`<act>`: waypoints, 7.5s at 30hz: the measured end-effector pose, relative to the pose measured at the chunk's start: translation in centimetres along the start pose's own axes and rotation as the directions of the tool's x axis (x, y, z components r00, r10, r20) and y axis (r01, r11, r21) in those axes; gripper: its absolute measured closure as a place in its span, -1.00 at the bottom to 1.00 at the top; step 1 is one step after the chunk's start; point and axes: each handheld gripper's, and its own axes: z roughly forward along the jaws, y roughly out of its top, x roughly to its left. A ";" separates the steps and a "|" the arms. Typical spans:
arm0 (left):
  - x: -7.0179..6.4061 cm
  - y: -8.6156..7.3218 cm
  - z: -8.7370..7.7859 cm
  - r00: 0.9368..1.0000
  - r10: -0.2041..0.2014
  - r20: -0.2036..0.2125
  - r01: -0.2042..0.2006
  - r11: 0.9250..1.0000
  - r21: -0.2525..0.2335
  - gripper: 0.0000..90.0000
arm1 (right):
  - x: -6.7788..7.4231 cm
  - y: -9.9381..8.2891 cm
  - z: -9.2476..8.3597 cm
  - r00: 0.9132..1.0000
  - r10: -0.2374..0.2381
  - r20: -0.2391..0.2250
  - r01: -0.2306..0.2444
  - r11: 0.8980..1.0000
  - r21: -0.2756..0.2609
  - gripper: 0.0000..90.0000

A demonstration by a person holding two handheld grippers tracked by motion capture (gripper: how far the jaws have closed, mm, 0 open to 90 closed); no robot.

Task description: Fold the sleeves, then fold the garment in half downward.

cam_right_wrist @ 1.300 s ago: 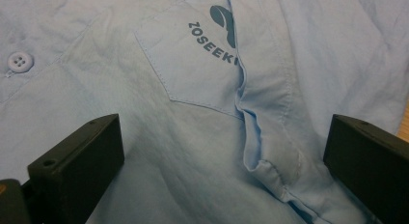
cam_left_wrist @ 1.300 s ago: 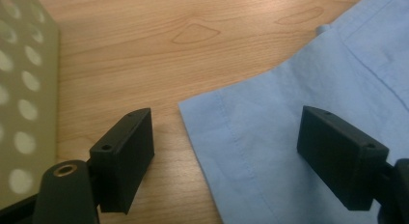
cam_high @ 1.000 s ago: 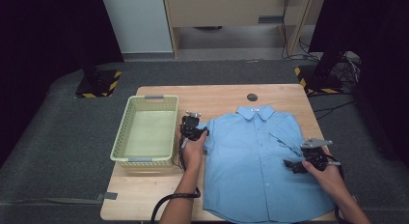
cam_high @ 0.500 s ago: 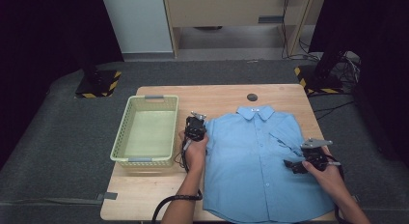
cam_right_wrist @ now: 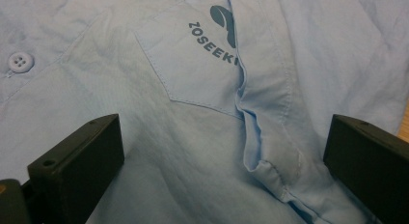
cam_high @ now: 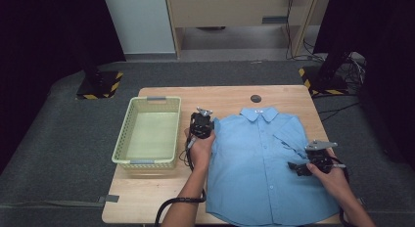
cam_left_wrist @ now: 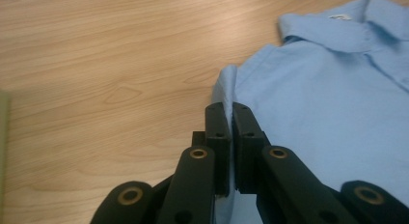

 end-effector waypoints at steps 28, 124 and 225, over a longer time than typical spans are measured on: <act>-5.4 1.6 3.7 0.993 0.047 0.112 -0.057 0.994 0.089 0.95 | 0.0 0.0 0.0 1.000 -0.001 0.000 0.001 1.000 0.000 -0.98; -2.0 2.0 5.9 0.999 0.038 0.020 -0.042 0.978 0.206 -0.70 | -8.7 11.5 6.6 0.968 0.194 0.162 -0.210 0.974 0.086 -0.60; -4.6 5.8 3.1 0.984 0.177 -0.002 -0.177 0.984 -0.015 0.94 | -6.6 14.8 2.6 0.979 0.164 0.121 -0.157 0.986 -0.063 0.96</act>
